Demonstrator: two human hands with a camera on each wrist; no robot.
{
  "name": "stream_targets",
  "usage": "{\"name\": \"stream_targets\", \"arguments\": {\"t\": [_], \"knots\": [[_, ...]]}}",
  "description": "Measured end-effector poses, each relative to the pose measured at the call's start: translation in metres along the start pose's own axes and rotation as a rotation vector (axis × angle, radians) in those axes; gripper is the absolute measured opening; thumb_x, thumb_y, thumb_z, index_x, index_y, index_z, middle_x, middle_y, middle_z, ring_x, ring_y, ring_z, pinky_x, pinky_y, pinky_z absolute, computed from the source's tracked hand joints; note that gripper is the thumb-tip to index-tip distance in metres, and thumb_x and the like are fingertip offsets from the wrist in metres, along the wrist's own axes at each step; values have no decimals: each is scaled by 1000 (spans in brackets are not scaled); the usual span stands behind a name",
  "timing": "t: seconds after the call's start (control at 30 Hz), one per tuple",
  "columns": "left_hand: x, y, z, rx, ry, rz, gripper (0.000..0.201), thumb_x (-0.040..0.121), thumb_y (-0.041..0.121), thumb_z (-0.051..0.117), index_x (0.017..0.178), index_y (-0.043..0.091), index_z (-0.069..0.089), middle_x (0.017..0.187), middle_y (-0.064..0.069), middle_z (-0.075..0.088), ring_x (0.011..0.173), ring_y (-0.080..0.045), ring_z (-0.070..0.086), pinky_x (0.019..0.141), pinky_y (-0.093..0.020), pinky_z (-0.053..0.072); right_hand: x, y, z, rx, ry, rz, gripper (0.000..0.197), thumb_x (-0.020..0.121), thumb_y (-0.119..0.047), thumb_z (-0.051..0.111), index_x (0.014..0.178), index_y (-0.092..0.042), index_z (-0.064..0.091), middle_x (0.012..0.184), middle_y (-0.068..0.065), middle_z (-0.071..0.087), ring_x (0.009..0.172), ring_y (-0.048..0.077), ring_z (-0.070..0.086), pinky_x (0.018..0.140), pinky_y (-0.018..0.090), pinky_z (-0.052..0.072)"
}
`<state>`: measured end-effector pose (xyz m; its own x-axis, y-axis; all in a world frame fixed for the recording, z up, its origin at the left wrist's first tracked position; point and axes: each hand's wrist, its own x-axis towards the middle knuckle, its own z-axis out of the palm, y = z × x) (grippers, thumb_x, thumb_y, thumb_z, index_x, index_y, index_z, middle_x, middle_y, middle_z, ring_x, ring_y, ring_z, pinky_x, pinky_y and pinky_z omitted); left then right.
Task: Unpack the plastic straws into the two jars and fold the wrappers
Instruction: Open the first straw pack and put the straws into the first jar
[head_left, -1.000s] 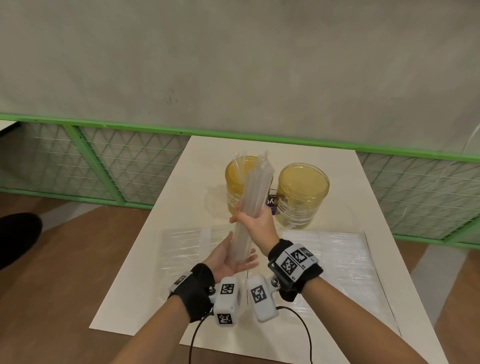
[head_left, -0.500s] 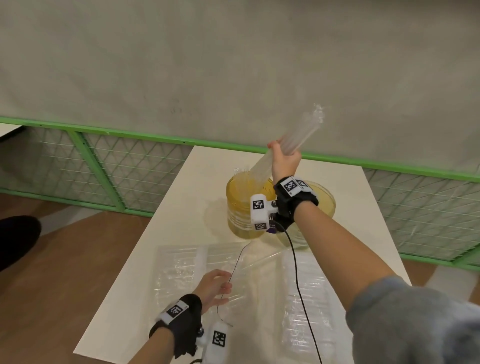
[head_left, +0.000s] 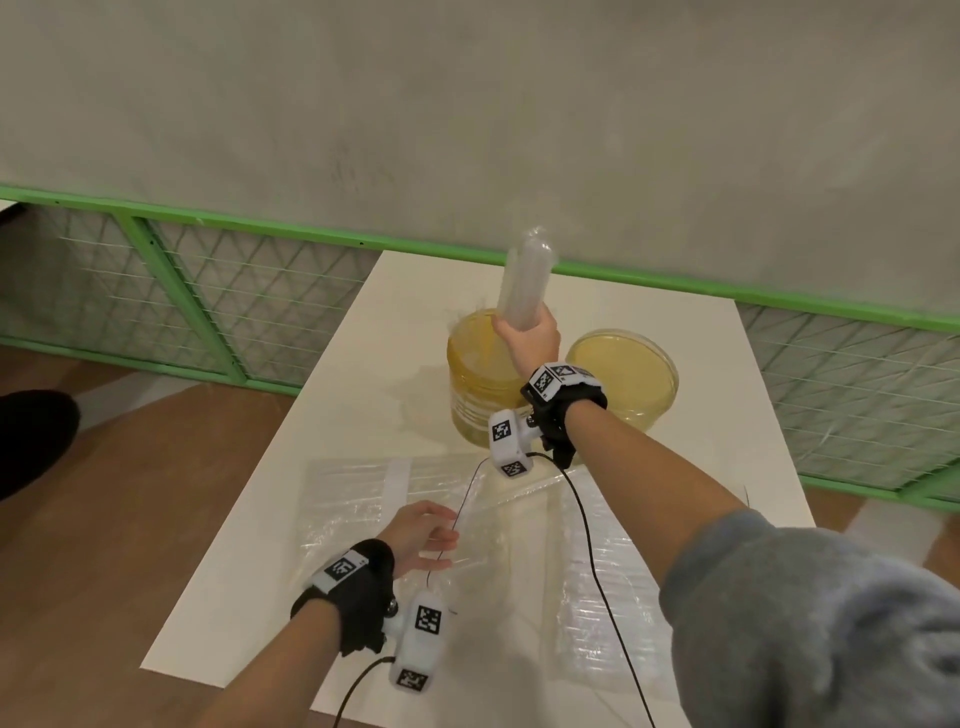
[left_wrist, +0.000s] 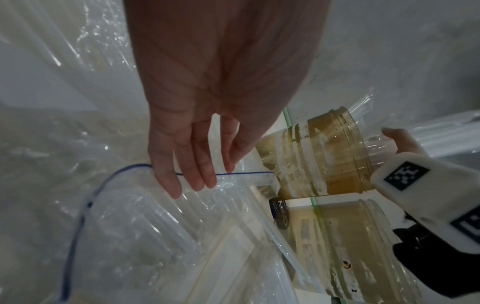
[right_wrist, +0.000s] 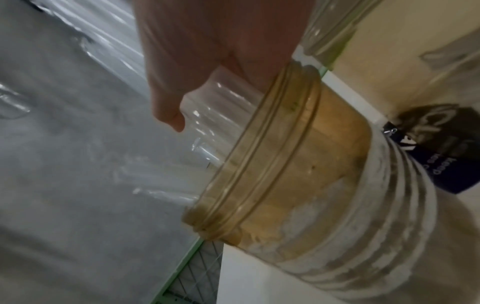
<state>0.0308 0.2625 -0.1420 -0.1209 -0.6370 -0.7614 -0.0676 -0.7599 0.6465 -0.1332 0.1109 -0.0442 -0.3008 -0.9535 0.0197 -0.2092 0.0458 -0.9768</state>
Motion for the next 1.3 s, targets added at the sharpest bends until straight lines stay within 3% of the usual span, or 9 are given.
{"name": "stream_targets", "arguments": {"t": [0.2,0.43,0.63,0.73,0.83,0.97,1.03,1.13,1.3], "knots": [[0,5,3,9,16,-15,12,93,3,46,89,9,56,76,-11,59,76,-23,58,67,-38,52,0,-2,-4,-247,-355,25,79,72,-19,79,135,-13,32,119,6,57,101,22,58,81,28,46],[-4,2,9,119,67,95,9,89,2,52,87,10,53,72,-9,59,61,-18,55,56,-26,49,-4,7,-8,-624,-148,-202,55,69,-46,77,113,-18,60,120,6,56,115,22,48,91,31,40],[-9,-9,16,608,322,451,33,72,34,76,91,19,54,80,5,52,71,-13,51,62,-22,42,-6,-22,-32,-492,-262,68,82,70,-36,81,136,-9,43,112,8,64,104,23,61,97,37,47],[-8,-16,21,982,429,489,56,74,31,72,117,18,40,111,2,40,101,-18,43,82,-30,45,-43,-31,-64,-353,-50,-56,55,78,-18,74,127,-10,51,97,1,59,91,16,56,86,28,48],[-4,-21,26,1095,437,514,52,86,2,49,134,12,30,126,-8,41,110,-24,43,90,-29,41,-120,-5,-74,-170,99,-164,16,82,2,62,92,-10,58,76,-2,57,68,9,52,65,10,43],[5,-21,21,902,424,570,39,88,-10,32,122,4,43,110,-20,49,100,-34,50,84,-33,39,-197,82,-42,-306,-200,188,6,87,-9,59,84,-6,64,75,0,64,69,13,58,68,15,49],[7,-21,17,857,426,588,29,93,-1,31,119,3,45,105,-21,49,97,-37,50,83,-40,41,-211,115,-24,-373,-314,267,16,89,-15,55,81,-7,66,77,6,66,73,17,59,75,32,52],[4,-21,15,904,470,575,26,100,18,27,113,6,47,105,-17,49,100,-33,47,87,-46,41,-214,122,-9,-373,-375,266,24,90,-19,54,69,-9,63,68,6,61,67,17,57,77,38,53],[-2,-24,11,939,393,557,26,86,27,59,100,19,39,125,-4,32,119,-24,30,99,-51,35,-197,120,-5,-565,-402,447,29,81,-28,62,63,-7,51,77,10,58,74,24,61,66,28,50]]}}
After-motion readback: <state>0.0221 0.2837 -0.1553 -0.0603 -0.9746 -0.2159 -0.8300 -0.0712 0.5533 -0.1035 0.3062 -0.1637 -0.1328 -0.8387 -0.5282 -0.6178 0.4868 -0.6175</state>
